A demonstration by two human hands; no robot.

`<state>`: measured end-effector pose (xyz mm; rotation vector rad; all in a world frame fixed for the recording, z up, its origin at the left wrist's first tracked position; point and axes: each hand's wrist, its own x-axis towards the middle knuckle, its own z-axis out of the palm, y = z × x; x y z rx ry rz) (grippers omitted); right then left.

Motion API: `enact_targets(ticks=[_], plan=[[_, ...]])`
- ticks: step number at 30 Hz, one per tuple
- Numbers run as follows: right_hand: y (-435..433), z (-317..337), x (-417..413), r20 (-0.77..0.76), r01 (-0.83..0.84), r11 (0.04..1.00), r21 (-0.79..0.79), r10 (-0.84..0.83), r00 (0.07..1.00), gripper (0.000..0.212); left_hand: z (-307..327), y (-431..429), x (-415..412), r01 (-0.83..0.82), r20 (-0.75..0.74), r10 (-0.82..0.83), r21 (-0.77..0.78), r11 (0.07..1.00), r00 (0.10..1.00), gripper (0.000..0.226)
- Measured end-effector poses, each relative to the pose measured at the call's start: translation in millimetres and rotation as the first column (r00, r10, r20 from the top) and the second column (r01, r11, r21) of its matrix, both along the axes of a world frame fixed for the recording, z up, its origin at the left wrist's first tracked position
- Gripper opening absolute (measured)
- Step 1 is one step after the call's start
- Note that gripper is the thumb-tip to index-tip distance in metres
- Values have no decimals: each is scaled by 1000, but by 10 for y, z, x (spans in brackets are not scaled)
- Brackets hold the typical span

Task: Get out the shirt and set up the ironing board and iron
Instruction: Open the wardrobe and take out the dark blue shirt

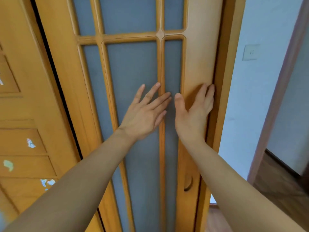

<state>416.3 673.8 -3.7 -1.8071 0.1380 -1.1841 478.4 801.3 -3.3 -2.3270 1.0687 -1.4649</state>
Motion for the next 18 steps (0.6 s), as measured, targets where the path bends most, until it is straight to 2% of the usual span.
enact_targets(ticks=[5, 13, 18], plan=[[126, -13, 17, -62, 17, 1000, -2, -17, 998, 78, -29, 144, 50, 28, 36, -26, -50, 998, 999, 44], [516, -30, 26, -80, -147, 989, -27, 144, 986, 75, -55, 575, 21, -31, 32, 37, -174, 984, 999, 42], [750, -43, 60, -77, -244, 969, -34, 241, 967, 69, -140, 722, -88, -75, -12, 75, -260, 963, 997, 48]])
